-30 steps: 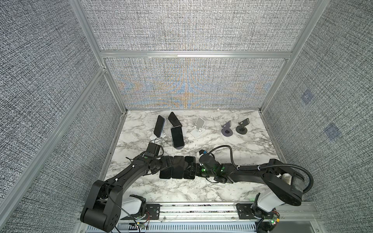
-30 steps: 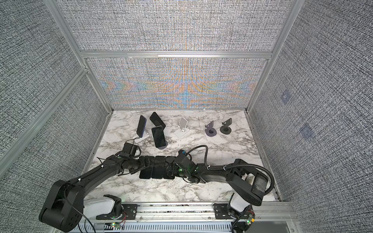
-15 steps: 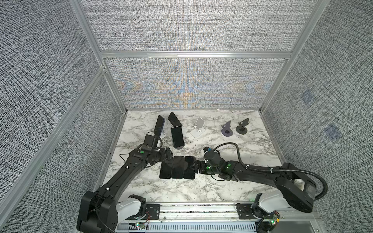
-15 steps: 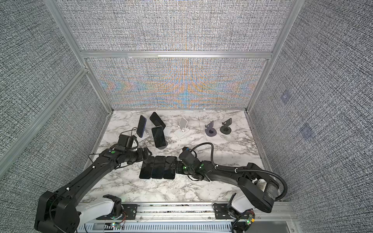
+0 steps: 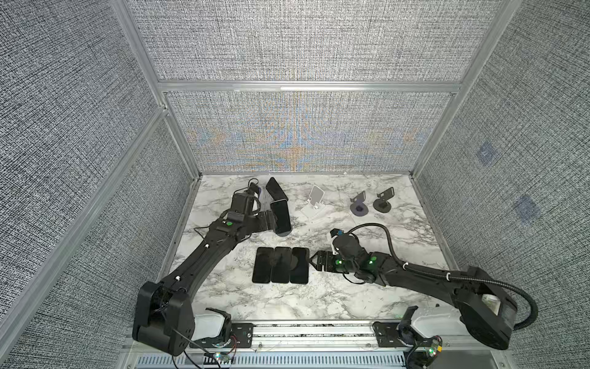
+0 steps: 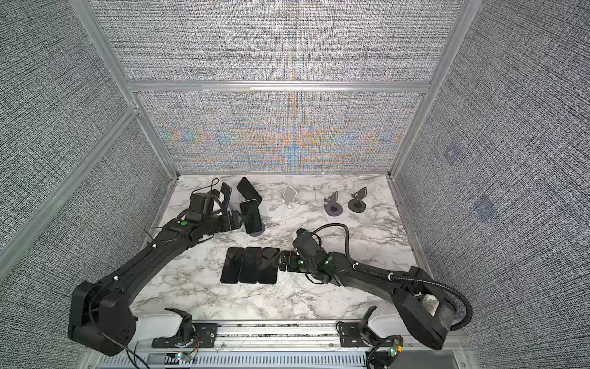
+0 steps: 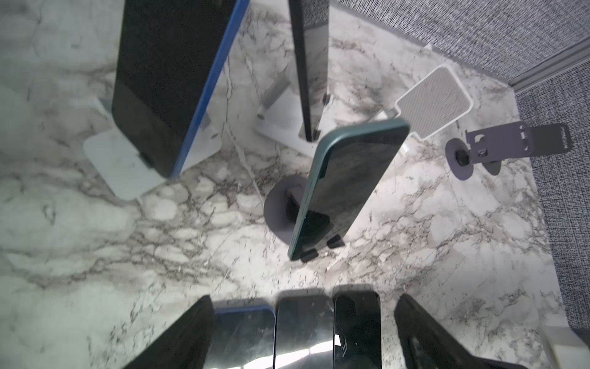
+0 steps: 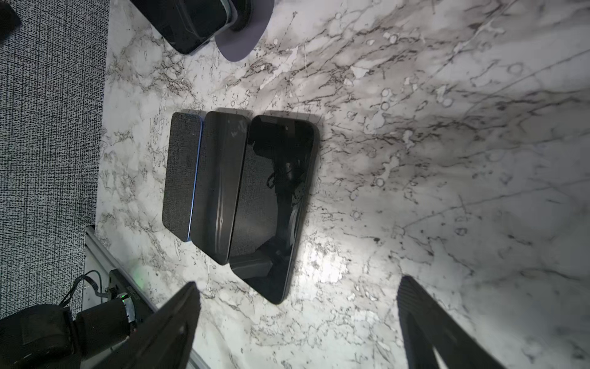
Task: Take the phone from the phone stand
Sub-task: 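Raise the left gripper toward the stands while the right gripper draws back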
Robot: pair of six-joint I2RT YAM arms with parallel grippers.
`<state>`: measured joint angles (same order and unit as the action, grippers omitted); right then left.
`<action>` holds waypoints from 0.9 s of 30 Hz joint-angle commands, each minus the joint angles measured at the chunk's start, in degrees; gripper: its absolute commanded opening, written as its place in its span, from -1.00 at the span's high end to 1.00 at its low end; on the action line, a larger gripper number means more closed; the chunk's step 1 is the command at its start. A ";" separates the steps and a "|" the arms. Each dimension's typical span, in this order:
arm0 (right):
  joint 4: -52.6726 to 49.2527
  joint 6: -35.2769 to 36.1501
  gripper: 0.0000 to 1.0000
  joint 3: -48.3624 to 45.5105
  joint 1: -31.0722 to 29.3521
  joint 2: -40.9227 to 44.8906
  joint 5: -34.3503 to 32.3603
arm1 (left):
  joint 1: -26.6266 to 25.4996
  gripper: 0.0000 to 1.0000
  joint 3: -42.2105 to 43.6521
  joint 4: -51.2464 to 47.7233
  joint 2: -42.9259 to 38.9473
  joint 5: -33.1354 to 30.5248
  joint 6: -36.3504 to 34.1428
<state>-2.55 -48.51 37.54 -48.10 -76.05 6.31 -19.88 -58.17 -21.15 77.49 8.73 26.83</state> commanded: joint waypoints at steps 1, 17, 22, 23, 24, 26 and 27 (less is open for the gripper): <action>-1.81 0.65 -0.73 -0.93 0.63 1.21 0.02 | -0.27 -0.80 -3.98 0.65 3.22 -1.50 -0.78; -0.45 -0.53 -0.73 -5.62 3.22 6.72 -1.03 | -10.82 -0.98 -11.82 2.68 14.44 -27.07 6.91; 0.12 -0.38 -0.73 -7.02 4.13 8.17 -0.96 | -11.86 -0.98 -14.20 3.70 18.29 -27.73 8.19; 0.28 -0.35 -0.73 -7.30 4.27 8.33 -0.88 | -12.04 -0.98 -14.73 3.58 19.07 -27.72 8.28; 0.43 -0.43 -0.73 -7.56 4.46 8.52 -0.77 | -12.27 -0.98 -15.38 3.44 20.05 -27.84 8.21; 0.54 -0.44 -0.73 -8.07 4.66 8.81 -0.49 | -12.38 -0.98 -16.71 2.26 21.64 -27.81 7.98; 0.69 -0.45 -0.73 -8.34 4.79 9.05 -0.42 | -12.38 -0.98 -17.30 1.71 22.40 -27.96 8.03</action>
<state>-2.81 -48.97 29.61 -43.48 -67.40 5.91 -32.36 -74.30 -19.03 98.72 -18.04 34.52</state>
